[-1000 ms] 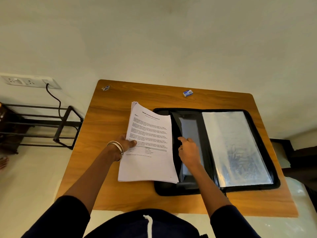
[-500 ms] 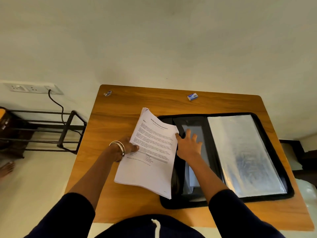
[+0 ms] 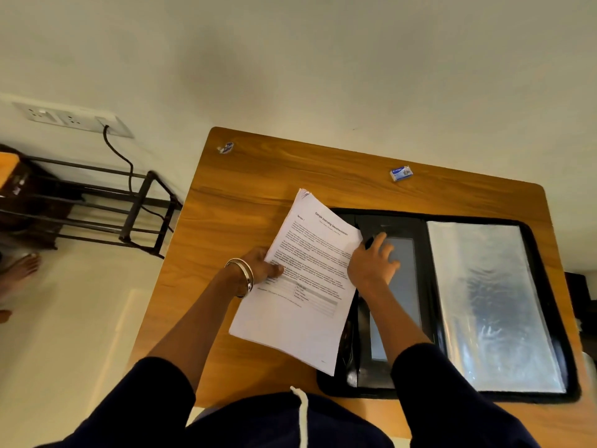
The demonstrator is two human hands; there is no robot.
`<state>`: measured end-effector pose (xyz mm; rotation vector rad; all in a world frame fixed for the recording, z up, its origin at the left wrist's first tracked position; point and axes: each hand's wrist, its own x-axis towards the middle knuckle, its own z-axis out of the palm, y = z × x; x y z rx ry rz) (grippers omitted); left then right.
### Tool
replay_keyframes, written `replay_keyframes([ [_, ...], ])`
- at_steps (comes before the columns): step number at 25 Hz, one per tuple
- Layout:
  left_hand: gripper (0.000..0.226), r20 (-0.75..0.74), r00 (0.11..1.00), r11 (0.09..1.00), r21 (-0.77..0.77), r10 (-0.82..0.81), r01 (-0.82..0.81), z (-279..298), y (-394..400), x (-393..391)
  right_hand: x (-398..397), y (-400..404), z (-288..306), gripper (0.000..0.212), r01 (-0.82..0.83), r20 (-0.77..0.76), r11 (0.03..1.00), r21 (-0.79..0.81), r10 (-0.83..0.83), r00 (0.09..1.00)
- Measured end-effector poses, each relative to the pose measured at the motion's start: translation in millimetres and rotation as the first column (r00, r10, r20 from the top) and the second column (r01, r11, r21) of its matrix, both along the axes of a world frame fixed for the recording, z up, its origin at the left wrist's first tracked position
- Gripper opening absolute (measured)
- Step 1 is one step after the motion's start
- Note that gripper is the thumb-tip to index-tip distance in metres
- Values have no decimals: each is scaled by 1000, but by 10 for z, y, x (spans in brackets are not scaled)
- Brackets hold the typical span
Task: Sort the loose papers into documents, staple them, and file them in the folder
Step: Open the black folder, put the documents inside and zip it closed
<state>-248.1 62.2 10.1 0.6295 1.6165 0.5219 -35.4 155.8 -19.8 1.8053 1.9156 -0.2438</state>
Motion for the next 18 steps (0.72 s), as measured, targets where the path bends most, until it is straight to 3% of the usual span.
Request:
replay_keyframes([
  [7,33,-18,1000,1000,11,-3,3,-33,19,50,70,-15,-38,46,53,-84,998,36,-50,995],
  [13,34,-39,998,998,32,48,-47,15,93,100,130,-57,75,41,-1,-19,999,33,2,1000],
  [18,33,-68,991,993,39,113,-110,-4,60,223,113,-175,306,67,-2,-64,1000,-18,1,998],
])
